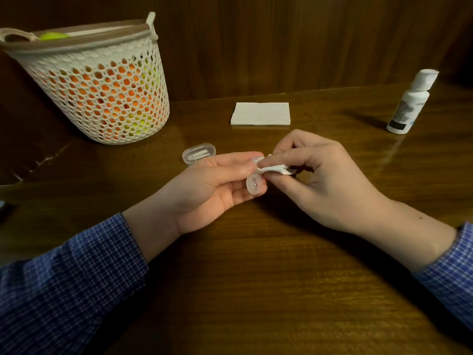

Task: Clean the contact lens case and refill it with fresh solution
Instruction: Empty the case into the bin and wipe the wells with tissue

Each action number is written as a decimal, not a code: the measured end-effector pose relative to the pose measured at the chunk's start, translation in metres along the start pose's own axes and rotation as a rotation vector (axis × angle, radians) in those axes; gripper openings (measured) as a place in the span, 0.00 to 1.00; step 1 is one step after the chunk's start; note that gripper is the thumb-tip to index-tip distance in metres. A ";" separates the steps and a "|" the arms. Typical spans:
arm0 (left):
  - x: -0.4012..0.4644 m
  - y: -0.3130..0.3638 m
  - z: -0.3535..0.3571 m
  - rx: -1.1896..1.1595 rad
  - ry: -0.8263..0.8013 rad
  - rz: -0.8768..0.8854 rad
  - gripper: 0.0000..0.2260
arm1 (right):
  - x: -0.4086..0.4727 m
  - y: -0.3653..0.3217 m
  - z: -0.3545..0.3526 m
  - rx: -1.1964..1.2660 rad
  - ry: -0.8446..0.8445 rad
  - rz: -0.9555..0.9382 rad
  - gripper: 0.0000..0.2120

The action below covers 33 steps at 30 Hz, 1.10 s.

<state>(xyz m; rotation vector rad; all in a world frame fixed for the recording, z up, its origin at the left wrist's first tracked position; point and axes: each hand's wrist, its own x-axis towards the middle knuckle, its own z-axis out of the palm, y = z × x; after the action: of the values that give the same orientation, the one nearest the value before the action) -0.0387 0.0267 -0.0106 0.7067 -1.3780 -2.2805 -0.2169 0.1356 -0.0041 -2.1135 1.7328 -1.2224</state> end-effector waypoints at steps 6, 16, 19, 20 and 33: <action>-0.002 -0.004 -0.001 0.089 0.000 0.062 0.17 | 0.000 0.000 0.002 0.142 -0.066 0.183 0.07; -0.005 -0.011 0.006 0.269 0.097 0.226 0.13 | 0.003 0.000 -0.002 0.760 -0.176 0.649 0.06; -0.007 -0.012 0.007 0.356 0.135 0.295 0.14 | 0.007 0.000 -0.005 1.059 -0.233 0.822 0.07; -0.007 -0.011 0.007 0.360 0.139 0.307 0.14 | 0.009 0.000 -0.006 1.162 -0.248 0.883 0.09; -0.001 -0.001 0.004 -0.009 0.054 0.091 0.15 | 0.003 0.003 -0.002 0.432 0.076 0.345 0.06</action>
<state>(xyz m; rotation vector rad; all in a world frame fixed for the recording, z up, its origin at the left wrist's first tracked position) -0.0404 0.0300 -0.0098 0.6824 -1.3462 -2.1804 -0.2201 0.1328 -0.0031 -1.4763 1.5929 -1.4249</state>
